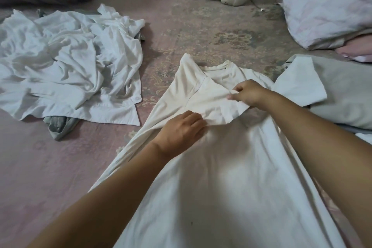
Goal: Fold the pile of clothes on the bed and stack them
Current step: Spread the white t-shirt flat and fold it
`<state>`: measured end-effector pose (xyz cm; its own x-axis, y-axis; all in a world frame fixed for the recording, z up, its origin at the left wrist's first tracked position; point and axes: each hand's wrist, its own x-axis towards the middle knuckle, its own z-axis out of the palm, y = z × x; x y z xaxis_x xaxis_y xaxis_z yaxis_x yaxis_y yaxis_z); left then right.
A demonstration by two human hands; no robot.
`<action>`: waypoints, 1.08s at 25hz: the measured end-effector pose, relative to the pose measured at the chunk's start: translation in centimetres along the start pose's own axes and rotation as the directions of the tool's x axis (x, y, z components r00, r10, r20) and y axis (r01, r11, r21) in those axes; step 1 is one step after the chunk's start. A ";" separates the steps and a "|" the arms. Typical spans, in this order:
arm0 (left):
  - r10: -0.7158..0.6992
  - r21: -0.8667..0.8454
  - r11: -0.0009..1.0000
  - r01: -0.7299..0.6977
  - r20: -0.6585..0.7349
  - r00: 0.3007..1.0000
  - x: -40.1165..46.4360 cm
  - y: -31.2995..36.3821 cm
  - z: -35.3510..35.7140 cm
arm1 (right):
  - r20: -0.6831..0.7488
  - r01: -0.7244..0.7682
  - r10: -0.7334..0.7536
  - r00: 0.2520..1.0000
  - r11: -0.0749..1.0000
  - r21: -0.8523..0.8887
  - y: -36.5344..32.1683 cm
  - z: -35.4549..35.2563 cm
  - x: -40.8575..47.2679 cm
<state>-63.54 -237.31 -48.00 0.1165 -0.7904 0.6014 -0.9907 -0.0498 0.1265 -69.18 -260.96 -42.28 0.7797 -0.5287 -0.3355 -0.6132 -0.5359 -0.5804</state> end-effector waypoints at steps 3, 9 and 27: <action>0.043 0.128 0.991 -0.040 -0.024 0.999 0.1 1.9 -0.1 | -0.179 0.067 -0.080 0.981 0.995 -0.078 1.3 0.0 -0.8; -0.093 0.098 0.991 0.086 0.069 0.993 0.8 2.7 0.1 | -0.145 -0.001 -0.008 0.989 0.998 -0.060 2.2 0.5 -2.0; -0.498 0.244 0.170 0.955 0.857 -0.130 17.9 -6.7 -1.1 | 0.106 -0.126 0.069 0.992 0.582 0.803 -7.6 2.5 -6.7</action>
<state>-54.76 -250.41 -37.20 0.4186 -0.3956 -0.8175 -0.0746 -0.9121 0.4031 -69.45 -251.70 -37.51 0.7445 -0.4919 -0.4514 -0.3531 0.2838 -0.8915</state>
